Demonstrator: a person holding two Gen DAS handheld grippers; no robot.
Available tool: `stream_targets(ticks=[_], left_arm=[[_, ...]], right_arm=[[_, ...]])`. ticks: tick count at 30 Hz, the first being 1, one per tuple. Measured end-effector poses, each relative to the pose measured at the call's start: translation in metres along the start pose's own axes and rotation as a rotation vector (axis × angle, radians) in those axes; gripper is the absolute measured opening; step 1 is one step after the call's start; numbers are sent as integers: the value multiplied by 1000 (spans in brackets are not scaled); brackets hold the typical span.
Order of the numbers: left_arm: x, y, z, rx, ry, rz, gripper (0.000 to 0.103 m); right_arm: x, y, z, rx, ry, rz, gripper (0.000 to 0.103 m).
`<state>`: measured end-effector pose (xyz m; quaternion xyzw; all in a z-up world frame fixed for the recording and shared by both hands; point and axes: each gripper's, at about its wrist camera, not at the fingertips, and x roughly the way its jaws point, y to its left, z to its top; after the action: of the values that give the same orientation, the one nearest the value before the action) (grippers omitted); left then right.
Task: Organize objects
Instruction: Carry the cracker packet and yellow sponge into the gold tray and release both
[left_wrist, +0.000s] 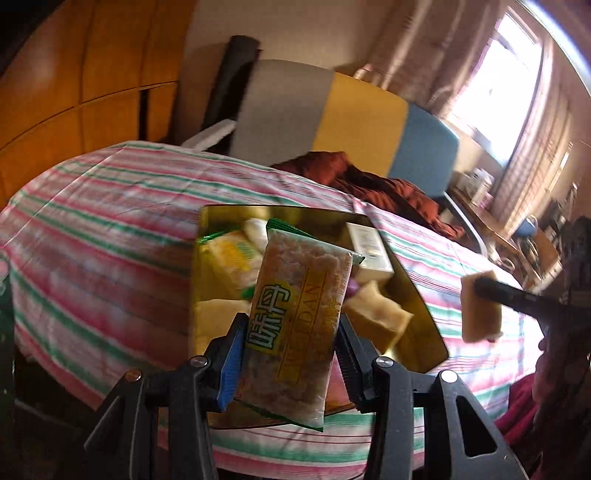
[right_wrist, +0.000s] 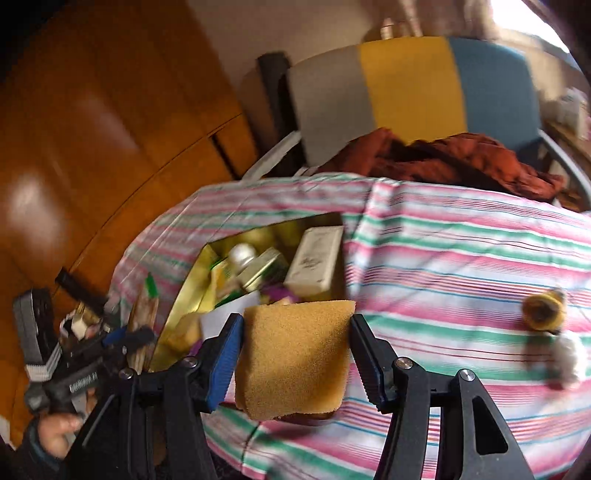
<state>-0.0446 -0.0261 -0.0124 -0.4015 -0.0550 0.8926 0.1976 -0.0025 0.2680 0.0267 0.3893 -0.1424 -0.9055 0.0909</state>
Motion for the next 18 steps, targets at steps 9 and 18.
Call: stream_targets(ticks=[9,18], left_arm=[[8,4,7,-14,4,-19,46],[42,-30,31,34,28,-83,46]], right_arm=[[40,7,-7,20,72,-21,74],[40,-4,-22,77,94,-8,90]])
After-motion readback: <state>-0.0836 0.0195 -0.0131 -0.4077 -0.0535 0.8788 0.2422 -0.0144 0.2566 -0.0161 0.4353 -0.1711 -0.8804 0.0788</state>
